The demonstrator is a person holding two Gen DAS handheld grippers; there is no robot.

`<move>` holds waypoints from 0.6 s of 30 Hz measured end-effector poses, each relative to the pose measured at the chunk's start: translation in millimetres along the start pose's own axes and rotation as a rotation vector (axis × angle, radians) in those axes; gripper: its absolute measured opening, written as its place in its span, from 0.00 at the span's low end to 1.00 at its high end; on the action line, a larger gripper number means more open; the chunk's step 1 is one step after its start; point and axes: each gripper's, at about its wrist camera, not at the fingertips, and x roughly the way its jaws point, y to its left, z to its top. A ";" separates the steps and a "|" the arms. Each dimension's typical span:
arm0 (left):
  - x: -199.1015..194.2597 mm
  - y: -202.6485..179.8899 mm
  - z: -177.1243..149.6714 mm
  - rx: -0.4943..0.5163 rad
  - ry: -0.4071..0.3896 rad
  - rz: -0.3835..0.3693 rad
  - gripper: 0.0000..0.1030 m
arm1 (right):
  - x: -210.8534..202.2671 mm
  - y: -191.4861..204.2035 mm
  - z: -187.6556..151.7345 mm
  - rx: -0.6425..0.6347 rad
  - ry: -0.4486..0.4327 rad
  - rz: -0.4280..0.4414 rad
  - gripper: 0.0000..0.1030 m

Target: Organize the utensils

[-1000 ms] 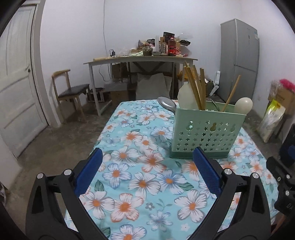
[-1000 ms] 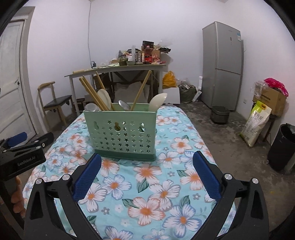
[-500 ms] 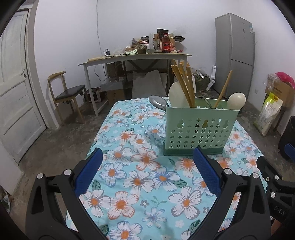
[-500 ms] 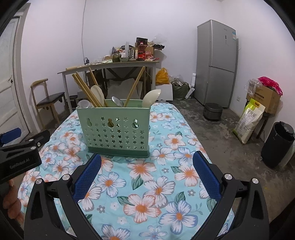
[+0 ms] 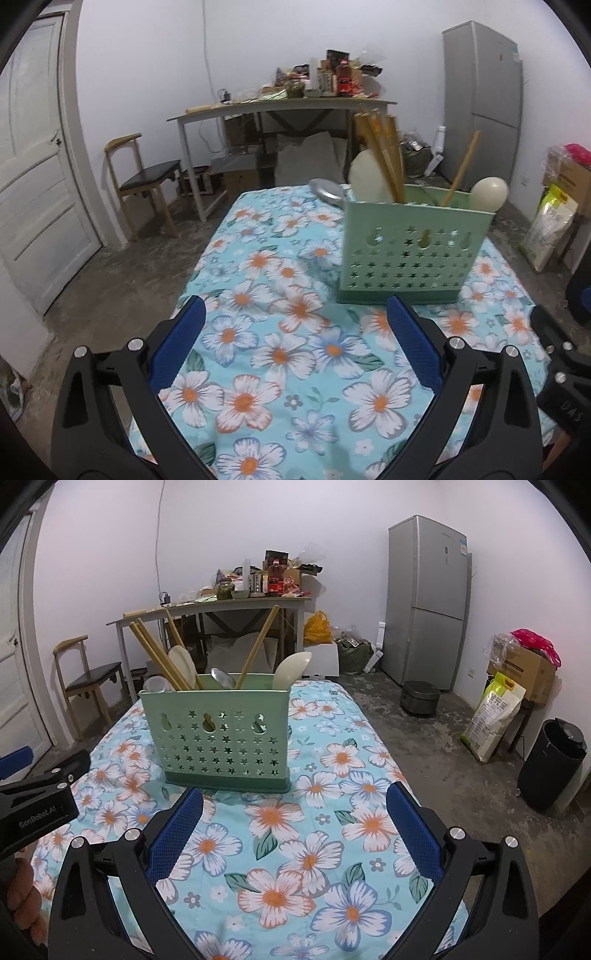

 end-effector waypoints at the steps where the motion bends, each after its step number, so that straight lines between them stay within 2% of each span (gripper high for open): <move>1: 1.8 2.4 -0.3 -0.007 0.011 0.005 0.92 | 0.8 -0.7 0.2 0.001 0.001 -0.003 0.94; 6: 7.3 11.1 -2.3 -0.028 0.040 0.009 0.92 | 5.8 -1.7 0.6 0.012 0.015 0.004 0.94; 18: 1.5 18.1 -2.8 -0.018 0.031 0.083 0.92 | 8.5 -1.2 1.5 0.006 0.013 -0.017 0.94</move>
